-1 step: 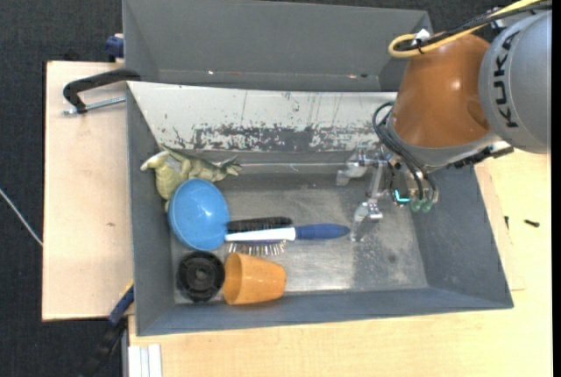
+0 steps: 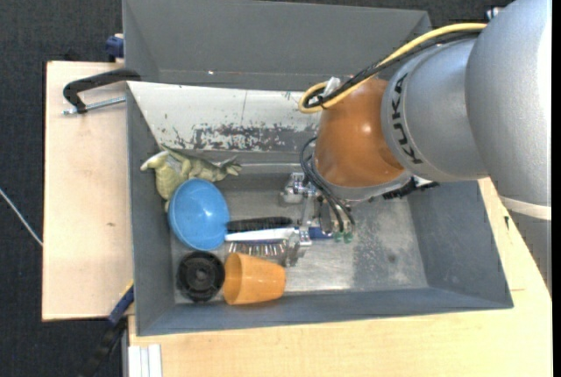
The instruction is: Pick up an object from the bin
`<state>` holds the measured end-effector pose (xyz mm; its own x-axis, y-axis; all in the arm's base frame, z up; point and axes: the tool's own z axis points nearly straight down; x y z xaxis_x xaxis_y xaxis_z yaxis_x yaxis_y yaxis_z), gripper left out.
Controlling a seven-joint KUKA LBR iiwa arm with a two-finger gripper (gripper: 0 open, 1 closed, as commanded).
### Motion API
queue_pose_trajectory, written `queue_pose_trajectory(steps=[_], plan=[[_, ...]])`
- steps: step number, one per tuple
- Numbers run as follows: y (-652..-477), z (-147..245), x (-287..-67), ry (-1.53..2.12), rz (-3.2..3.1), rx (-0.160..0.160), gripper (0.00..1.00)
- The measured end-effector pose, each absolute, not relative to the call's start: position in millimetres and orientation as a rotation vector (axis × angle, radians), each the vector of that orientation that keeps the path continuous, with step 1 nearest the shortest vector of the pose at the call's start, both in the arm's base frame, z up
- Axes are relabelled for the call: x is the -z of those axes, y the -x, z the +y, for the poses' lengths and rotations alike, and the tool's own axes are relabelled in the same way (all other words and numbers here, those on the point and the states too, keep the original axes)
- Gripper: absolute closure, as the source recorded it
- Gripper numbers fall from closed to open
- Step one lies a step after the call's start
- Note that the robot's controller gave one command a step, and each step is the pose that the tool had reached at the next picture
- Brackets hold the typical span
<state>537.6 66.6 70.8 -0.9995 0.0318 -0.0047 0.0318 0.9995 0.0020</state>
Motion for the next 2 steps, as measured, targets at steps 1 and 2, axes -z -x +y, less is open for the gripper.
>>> queue_pose_trajectory(steps=[1,2], plan=[[-545.0,79,-102,0.474,3.096,-0.003,0.00],[-541.1,53,-115,0.528,3.089,0.000,0.00]])
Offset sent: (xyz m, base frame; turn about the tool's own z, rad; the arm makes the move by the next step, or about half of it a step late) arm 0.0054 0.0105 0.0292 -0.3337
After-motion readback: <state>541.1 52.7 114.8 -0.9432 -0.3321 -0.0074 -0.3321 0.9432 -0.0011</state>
